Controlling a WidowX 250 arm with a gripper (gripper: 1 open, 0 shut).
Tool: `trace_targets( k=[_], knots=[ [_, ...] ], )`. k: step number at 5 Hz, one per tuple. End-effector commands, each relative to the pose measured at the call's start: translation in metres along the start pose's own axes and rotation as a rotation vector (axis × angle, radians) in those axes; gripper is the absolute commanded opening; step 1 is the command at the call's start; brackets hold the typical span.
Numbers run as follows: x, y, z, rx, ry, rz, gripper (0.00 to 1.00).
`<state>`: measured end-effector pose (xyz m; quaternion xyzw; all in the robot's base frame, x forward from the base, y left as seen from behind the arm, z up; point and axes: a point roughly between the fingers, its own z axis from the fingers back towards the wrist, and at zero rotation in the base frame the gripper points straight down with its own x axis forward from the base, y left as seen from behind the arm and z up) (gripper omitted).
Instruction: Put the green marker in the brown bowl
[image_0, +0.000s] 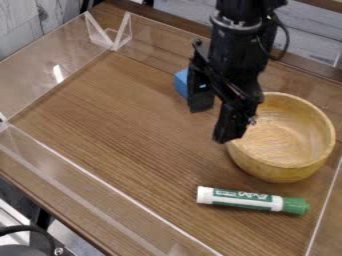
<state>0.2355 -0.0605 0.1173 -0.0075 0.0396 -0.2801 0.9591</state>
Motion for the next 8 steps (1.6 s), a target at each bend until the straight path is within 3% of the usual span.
trace_targets(
  k=[1,5,8],
  knots=[
    [0.004,-0.012,0.007,0.031,-0.068,-0.125,1.00],
    [0.021,-0.030,-0.048,0.103,-0.152,-0.385,1.00],
    [0.031,-0.035,-0.079,0.102,-0.207,-0.445,1.00]
  ],
)
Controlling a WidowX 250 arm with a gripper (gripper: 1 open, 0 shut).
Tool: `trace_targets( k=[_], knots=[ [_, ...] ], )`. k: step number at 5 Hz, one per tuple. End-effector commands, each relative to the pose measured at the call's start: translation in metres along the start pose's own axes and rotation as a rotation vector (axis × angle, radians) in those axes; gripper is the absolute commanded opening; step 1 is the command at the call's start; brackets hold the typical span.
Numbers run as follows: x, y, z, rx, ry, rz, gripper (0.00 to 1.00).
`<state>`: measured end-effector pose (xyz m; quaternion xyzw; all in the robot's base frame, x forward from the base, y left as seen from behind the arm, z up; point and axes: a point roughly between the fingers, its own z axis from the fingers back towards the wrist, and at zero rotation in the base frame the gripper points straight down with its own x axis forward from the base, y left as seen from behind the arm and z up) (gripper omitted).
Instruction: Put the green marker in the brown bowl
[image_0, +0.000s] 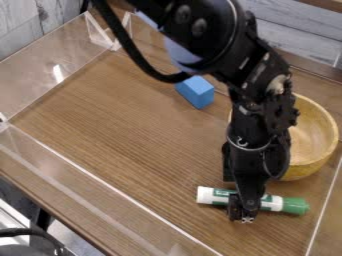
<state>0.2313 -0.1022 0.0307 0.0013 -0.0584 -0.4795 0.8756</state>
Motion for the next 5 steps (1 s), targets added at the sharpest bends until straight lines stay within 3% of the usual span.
trace_targets(
  k=[1,5],
  knots=[
    [0.009,0.003,0.004,0.017,-0.033,-0.014,0.00],
    [0.010,0.007,0.021,-0.014,-0.018,-0.010,0.00]
  ],
)
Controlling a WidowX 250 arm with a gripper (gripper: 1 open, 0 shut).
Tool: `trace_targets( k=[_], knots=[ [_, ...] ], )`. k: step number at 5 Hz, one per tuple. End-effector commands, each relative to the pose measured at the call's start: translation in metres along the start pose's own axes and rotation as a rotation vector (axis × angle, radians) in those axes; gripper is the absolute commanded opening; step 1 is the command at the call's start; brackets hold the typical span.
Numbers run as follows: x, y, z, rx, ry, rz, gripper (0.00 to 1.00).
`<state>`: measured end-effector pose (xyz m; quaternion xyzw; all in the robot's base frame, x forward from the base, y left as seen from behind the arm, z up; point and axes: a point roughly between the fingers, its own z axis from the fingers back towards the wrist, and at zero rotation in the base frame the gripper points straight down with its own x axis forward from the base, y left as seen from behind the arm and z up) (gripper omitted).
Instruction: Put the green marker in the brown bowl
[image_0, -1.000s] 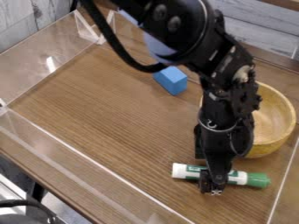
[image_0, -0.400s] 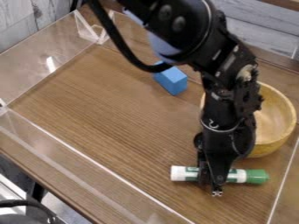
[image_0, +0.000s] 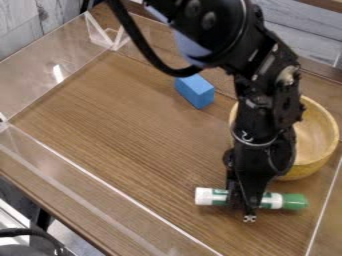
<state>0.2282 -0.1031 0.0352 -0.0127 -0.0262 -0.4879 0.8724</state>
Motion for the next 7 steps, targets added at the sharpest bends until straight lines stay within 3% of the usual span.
trace_targets(
  k=[1,3,7],
  knots=[
    [0.0093,0.0094,0.0222,0.040,-0.063,0.009,0.00],
    [0.0075,0.0100,0.0260,0.030,-0.097,0.021,0.00],
    [0.0089,0.0172,0.0264,0.050,-0.093,-0.003,0.00]
  ],
)
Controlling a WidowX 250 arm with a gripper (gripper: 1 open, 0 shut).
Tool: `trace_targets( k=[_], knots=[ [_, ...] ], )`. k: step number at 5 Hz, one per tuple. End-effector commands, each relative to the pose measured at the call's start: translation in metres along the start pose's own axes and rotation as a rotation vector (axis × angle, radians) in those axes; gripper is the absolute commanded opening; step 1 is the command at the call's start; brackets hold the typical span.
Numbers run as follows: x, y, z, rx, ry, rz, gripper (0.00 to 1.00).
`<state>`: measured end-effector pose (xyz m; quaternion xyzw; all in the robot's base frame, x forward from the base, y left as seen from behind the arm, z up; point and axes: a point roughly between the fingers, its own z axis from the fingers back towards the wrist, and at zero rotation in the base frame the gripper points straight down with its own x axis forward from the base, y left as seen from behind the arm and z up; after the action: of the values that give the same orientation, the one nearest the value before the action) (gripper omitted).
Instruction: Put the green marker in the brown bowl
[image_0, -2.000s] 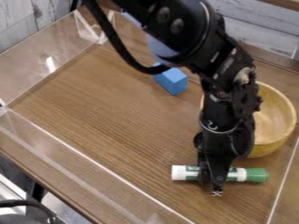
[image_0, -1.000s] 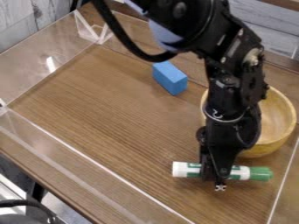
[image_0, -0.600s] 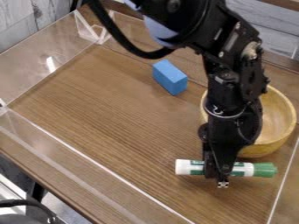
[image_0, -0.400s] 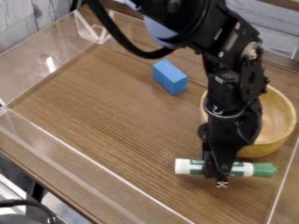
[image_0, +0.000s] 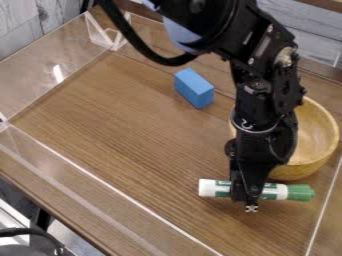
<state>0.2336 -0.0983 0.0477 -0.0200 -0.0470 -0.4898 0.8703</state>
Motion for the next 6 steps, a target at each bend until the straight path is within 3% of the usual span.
trace_targets(
  k=[1,6],
  knots=[
    [0.0105,0.0118,0.0137,0.047,-0.048,-0.006,0.00],
    [0.0136,0.0206,0.0142,0.078,-0.050,-0.042,0.00]
  ],
)
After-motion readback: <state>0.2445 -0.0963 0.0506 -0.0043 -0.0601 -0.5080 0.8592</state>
